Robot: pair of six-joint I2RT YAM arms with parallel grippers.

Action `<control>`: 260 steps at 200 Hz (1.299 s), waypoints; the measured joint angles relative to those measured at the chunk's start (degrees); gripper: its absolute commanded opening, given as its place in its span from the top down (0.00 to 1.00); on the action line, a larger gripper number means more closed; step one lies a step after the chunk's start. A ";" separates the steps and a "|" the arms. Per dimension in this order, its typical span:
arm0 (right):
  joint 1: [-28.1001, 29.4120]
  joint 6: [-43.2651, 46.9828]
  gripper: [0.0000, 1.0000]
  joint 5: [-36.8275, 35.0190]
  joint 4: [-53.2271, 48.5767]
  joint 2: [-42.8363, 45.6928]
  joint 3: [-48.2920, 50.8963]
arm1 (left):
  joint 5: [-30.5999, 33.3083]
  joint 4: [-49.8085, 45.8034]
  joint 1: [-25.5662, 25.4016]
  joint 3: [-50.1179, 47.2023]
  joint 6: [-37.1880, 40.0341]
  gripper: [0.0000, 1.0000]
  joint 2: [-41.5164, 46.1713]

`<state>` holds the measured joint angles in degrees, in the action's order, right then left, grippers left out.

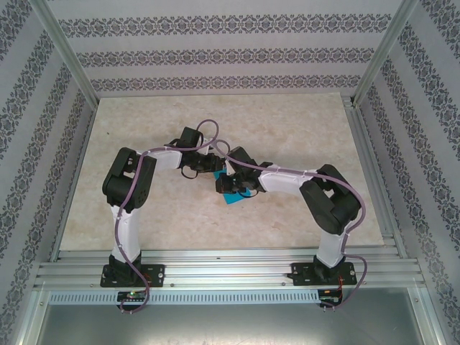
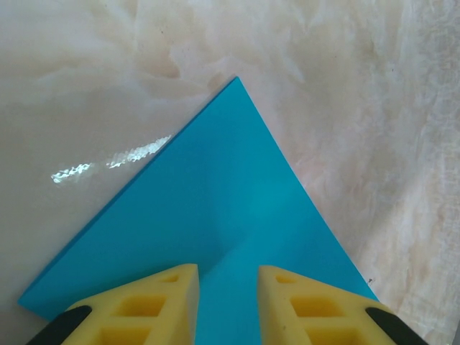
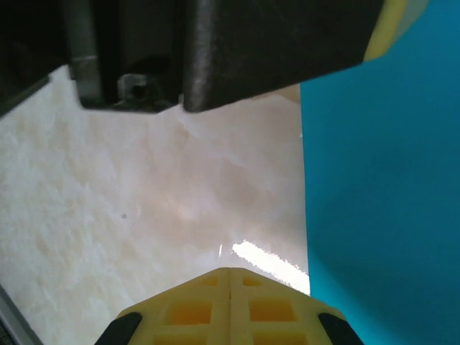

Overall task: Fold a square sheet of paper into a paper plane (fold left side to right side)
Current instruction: Fold the square sheet of paper in half at the center of the table.

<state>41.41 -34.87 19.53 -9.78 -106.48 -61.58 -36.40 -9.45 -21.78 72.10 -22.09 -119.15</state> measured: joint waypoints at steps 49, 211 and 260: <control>-0.96 0.76 0.97 -0.11 0.17 -4.33 -0.55 | 0.04 0.33 0.00 -0.22 0.00 0.72 0.09; 1.09 2.47 0.88 0.13 -5.09 6.14 10.78 | 0.48 0.15 -0.04 -0.20 0.68 0.69 0.24; -4.11 4.85 0.65 2.01 -10.40 15.54 11.61 | 0.24 -2.86 0.13 1.36 0.63 0.55 1.60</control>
<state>37.30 -30.02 21.54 -20.18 -90.94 -49.98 -36.16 -12.32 -21.65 73.45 -21.45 -117.56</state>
